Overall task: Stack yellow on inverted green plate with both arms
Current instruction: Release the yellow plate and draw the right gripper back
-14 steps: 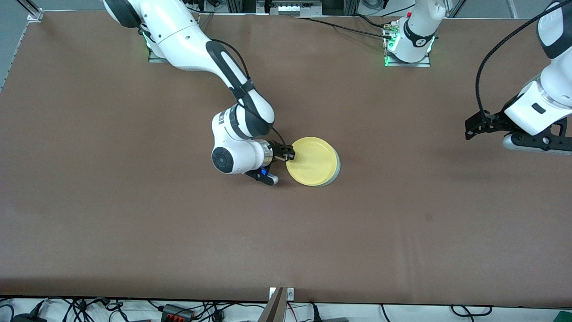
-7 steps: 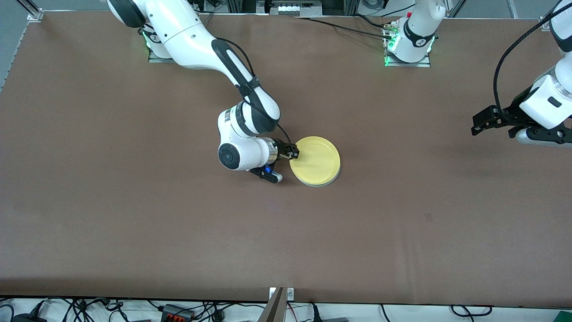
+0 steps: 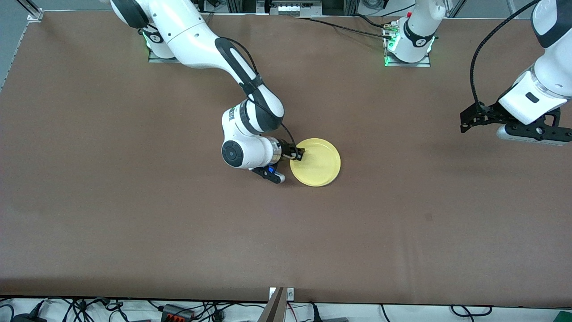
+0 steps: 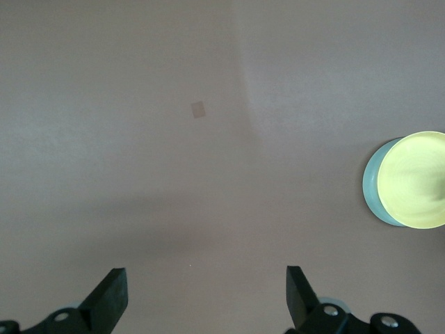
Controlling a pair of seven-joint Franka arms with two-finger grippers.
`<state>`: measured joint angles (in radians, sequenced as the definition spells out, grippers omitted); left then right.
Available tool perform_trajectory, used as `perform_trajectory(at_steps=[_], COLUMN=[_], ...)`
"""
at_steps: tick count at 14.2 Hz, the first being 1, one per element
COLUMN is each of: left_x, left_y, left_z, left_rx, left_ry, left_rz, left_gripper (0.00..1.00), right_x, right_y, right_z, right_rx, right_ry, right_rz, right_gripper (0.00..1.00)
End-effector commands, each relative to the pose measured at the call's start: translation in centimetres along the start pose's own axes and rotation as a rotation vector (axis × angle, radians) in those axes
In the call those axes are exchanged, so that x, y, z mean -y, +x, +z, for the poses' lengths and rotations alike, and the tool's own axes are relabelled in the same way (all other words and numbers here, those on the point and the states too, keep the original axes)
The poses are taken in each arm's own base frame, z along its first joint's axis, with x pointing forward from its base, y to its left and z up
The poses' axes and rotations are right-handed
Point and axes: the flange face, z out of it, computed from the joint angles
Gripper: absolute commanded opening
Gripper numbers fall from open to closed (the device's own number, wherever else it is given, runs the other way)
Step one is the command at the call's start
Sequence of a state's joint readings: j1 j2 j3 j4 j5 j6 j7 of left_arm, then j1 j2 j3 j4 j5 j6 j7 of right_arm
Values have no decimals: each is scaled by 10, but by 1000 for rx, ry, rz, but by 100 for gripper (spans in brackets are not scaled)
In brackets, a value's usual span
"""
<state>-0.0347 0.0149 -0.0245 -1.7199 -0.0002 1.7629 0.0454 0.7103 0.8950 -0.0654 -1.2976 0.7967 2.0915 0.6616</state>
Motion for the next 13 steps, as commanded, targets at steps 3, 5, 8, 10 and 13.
perform_trajectory(at_steps=[3, 5, 8, 10, 13], left_x=[11, 11, 11, 11, 9], left_y=[-8, -9, -9, -9, -11], left_z=[-3, -3, -4, -4, -5], left_rx=[-11, -7, -5, -4, 4], left_ry=[-17, -18, -18, -18, -18], left_rz=[-15, -15, -18, -15, -7], left_gripper=[100, 100, 100, 100, 100], right_x=[6, 3, -15, -42, -99], right_y=[-1, -5, -4, 5, 32], right_z=[-91, -157, -240, -292, -363], right_rx=[-89, -162, -205, -186, -204], right_ry=[-102, -166, -192, -191, -250], right_rz=[-80, -142, -216, -246, -303], right_gripper=[100, 100, 100, 100, 100])
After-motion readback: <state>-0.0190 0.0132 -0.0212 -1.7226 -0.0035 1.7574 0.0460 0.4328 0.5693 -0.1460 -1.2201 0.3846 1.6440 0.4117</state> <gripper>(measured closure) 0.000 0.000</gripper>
